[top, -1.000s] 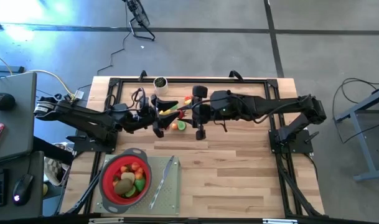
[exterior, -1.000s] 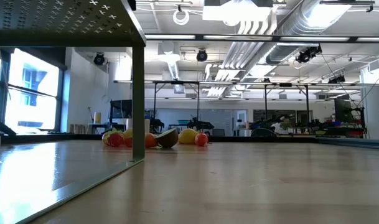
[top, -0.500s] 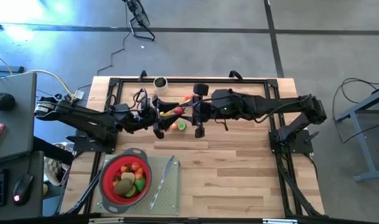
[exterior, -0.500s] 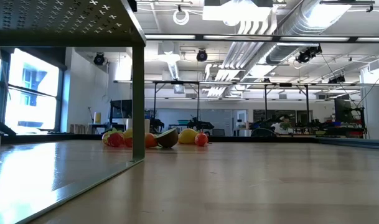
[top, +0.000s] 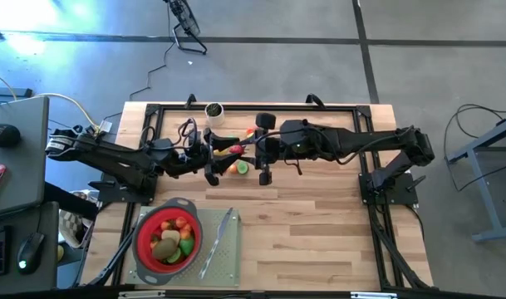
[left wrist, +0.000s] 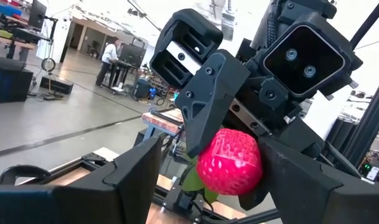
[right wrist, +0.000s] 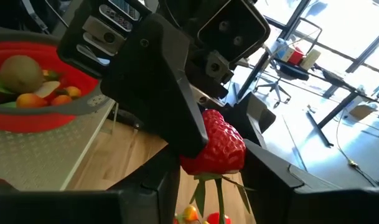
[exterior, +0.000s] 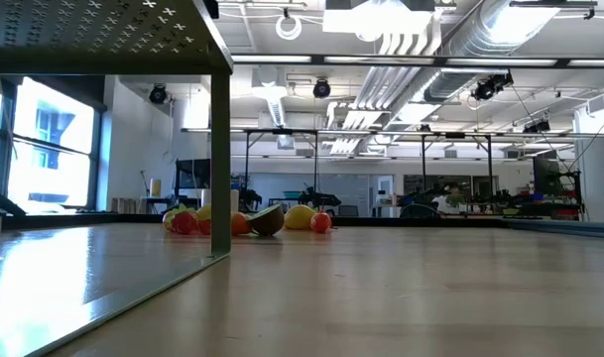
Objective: Pick & Place Fruit
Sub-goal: Put the strawberry into the red strainer bowl on the shelf
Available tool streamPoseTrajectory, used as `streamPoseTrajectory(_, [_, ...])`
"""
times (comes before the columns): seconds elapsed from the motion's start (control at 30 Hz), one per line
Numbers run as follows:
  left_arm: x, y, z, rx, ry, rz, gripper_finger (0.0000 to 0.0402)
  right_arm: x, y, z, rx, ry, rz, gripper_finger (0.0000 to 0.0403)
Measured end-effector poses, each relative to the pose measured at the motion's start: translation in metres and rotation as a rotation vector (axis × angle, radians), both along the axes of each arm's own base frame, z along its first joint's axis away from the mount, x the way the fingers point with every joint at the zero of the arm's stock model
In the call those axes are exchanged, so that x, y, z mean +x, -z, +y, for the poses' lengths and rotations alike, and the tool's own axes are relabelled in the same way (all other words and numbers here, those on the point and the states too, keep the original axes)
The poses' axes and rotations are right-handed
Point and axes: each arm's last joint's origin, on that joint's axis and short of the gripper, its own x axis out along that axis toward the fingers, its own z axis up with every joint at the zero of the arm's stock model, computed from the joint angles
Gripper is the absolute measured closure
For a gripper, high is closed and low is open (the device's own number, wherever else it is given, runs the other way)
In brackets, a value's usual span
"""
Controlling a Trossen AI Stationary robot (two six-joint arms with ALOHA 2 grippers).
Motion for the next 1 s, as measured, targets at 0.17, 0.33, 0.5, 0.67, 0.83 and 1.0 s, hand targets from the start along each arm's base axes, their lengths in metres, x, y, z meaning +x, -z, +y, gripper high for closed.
streamPoseTrajectory(0.17, [0.0000,0.0000,0.0000,0.000,0.000,0.000,0.0153,0.0000,0.0001,0.0000,0.000,0.000,0.001,0.0260])
streamPoseTrajectory(0.33, [0.0000,-0.0001,-0.0002,0.001,0.003,-0.001,0.0200,0.0001,0.0004,-0.0002,-0.001,0.003,0.003,0.0260])
streamPoseTrajectory(0.5, [-0.0001,-0.0003,-0.0001,-0.008,0.003,-0.006,0.0243,0.0003,0.0007,-0.0006,-0.009,0.007,0.005,0.0259])
streamPoseTrajectory(0.67, [-0.0001,-0.0003,-0.0001,-0.007,0.002,-0.005,0.0241,0.0002,0.0008,-0.0006,-0.010,0.009,0.006,0.0259])
streamPoseTrajectory(0.83, [0.0000,0.0000,-0.0001,-0.002,0.001,-0.001,0.0231,0.0001,0.0012,-0.0005,-0.005,0.007,0.010,0.0259])
streamPoseTrajectory(1.0, [0.0000,0.0000,-0.0001,-0.002,0.001,-0.001,0.0230,0.0001,0.0012,-0.0002,-0.003,0.008,0.009,0.0255])
